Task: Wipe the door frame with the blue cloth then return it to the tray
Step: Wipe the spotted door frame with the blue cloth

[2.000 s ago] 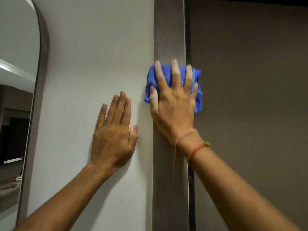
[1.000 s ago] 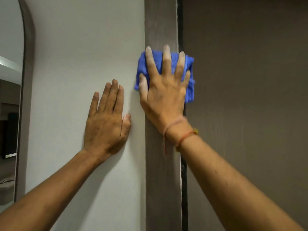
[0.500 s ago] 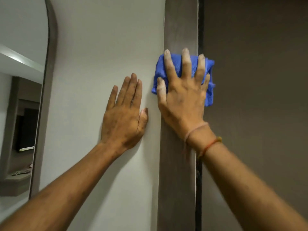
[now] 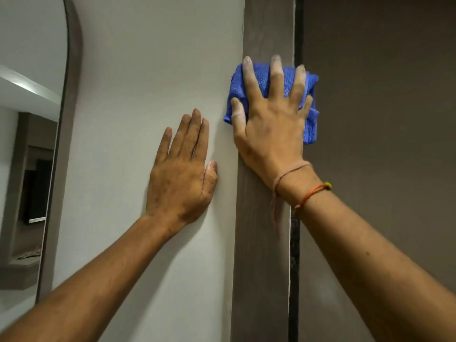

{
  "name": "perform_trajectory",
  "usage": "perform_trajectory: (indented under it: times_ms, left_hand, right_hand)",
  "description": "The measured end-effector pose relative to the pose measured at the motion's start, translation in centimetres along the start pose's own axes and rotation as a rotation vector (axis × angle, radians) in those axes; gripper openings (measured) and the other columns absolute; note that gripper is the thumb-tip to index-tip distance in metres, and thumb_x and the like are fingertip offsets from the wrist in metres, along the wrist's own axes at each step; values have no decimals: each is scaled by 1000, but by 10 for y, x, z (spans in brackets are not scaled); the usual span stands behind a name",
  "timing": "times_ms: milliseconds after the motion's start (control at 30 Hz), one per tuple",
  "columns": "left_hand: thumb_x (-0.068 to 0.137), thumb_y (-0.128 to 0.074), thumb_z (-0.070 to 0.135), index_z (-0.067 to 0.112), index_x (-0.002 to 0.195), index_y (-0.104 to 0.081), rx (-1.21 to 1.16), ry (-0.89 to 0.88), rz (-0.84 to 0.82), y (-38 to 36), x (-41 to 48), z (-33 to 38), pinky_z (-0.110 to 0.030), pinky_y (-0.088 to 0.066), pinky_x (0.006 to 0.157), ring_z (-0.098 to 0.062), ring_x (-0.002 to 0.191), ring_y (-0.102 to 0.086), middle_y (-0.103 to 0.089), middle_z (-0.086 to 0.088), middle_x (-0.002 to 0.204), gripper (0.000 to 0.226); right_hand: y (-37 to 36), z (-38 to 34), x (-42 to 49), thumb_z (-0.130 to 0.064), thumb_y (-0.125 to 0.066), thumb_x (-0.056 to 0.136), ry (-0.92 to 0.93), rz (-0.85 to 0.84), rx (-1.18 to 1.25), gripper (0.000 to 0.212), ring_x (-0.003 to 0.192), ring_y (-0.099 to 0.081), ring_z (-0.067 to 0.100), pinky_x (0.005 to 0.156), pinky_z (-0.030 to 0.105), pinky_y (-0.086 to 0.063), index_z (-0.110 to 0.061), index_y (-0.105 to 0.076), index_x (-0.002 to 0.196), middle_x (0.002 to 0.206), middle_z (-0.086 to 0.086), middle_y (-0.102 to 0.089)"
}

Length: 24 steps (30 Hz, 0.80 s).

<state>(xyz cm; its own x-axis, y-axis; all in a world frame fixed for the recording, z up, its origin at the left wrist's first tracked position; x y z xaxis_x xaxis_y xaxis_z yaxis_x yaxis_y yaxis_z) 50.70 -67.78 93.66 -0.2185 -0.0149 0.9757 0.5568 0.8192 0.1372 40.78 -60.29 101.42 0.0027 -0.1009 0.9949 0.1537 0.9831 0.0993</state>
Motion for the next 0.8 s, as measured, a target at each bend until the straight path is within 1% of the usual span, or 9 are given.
perform_trajectory:
  times_ms: [100,167,233,333,400,567,633,700,800]
  left_hand:
    - [92,-20,37,9,148,-3,-9,-7,-1,0,-2,1,-43,-5,119,-21,146,1,-4,-11,158,65]
    - [91,-21,36,9,148,-4,-15,-3,1,1,-2,1,-43,-5,119,-21,146,0,-4,-11,158,65]
    - [91,-22,35,9,148,-3,-13,0,2,1,-2,0,-43,-6,119,-20,146,1,-4,-11,158,65]
    - [91,-22,34,9,148,-2,-14,4,-5,0,-3,0,-43,-5,119,-20,146,3,-1,-10,159,66]
    - [91,-21,35,9,148,-1,-18,8,-14,-1,-3,0,-43,-4,120,-20,146,4,0,-10,159,65]
    - [93,-18,37,10,148,1,-20,9,-35,-2,-7,2,-41,-3,119,-20,146,5,0,-11,159,64]
    - [92,-19,37,10,148,1,-14,1,-44,-2,-8,2,-40,-2,119,-20,145,5,1,-11,158,65]
    - [92,-19,38,10,148,2,-11,-9,-56,-3,-10,2,-38,-1,119,-20,145,6,2,-10,158,65]
    - [92,-20,37,10,148,1,-12,-13,-45,-2,-10,2,-37,-1,119,-19,145,5,1,-10,158,65]
  right_hand:
    - [-3,-1,-53,-47,-33,92,-1,15,5,60,142,-4,43,108,67,-16,-31,-15,147,158,12,-13]
    - [-9,-1,-96,-51,-34,91,-3,-18,-1,63,142,-6,43,106,69,-18,-31,-15,147,157,13,-15]
    - [-14,0,-121,-56,-35,89,0,-66,-13,66,142,-8,45,104,71,-20,-31,-16,147,157,13,-17]
    - [-15,1,-117,-58,-36,87,7,-99,-18,68,140,-13,47,98,74,-27,-31,-17,146,156,15,-21]
    - [-13,-1,-98,-57,-35,88,26,-104,-29,67,139,-12,47,97,74,-30,-31,-16,146,155,15,-20]
    - [-5,-2,-25,-54,-34,91,-4,-96,-47,65,140,-3,47,101,74,-24,-33,-9,147,157,13,-9]
    - [-5,-3,-13,-54,-35,92,-12,-90,-55,65,140,-2,47,102,73,-24,-33,-8,147,158,13,-8]
    - [-5,-3,-28,-53,-36,91,-13,-68,-33,66,141,-2,46,102,73,-24,-33,-8,147,158,13,-8]
    - [-10,-4,-96,-52,-39,89,-28,-64,-16,67,141,-8,46,98,74,-29,-31,-13,147,157,14,-16]
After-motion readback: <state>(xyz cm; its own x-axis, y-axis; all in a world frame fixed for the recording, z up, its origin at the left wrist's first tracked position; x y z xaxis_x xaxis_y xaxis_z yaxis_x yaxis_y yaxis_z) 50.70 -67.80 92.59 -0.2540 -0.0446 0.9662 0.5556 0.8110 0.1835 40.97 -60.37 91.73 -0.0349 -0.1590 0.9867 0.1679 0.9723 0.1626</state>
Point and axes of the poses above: each hand's wrist, its own x-axis towards the middle knuckle, its own y-axis out of the back of the hand, z = x × y, the point moved 10 cm from there along x, towards the middle knuckle
